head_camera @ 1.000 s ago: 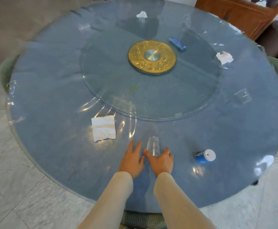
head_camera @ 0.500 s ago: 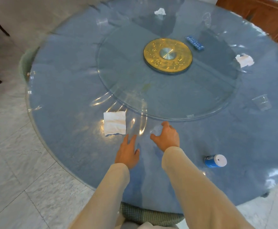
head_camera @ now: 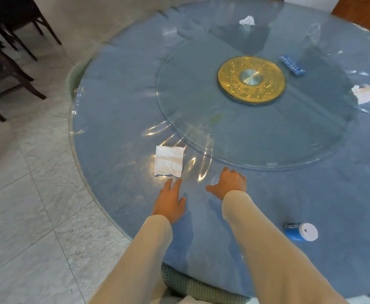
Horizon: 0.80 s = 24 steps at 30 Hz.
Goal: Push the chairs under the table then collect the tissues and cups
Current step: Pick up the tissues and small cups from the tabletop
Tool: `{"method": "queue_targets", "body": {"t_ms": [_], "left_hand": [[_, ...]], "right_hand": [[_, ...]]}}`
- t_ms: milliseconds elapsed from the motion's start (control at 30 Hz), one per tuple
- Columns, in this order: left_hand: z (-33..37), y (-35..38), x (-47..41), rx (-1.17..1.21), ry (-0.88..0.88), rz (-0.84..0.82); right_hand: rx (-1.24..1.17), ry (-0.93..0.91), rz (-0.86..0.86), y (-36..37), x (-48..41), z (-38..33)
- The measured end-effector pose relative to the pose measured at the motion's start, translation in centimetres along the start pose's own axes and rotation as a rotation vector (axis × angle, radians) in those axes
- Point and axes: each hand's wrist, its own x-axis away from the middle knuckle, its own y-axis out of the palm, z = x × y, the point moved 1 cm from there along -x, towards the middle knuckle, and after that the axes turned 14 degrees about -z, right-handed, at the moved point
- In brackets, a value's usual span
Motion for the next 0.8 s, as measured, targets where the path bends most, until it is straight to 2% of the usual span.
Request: {"method": "queue_targets", "body": {"t_ms": [133, 300, 567, 700, 800], "left_hand": [[-1.0, -1.9, -0.1, 0.008, -0.012, 0.009], [-3.7, -5.1, -0.9, 0.013, -0.021, -0.008], [-9.5, -10.5, -3.5, 0.007, -0.042, -0.061], [-10.3, -11.3, -4.5, 0.053, -0.045, -0.077], [-10.2, -11.5, -4.8, 0.056, -0.036, -0.096]], "right_hand": [[0.006, -0.133, 0.127, -0.7, -0.4, -2.5], [-0.128, -0.267, 0.034, -0.4, -2.2, -8.1], [-0.046, -0.235, -0.025, 1.5, -7.3, -16.2], [0.022, -0.201, -0.028, 2.0, -8.9, -17.6], [-0.039, -0.193, 0.004, 1.9, -9.4, -17.5]]}}
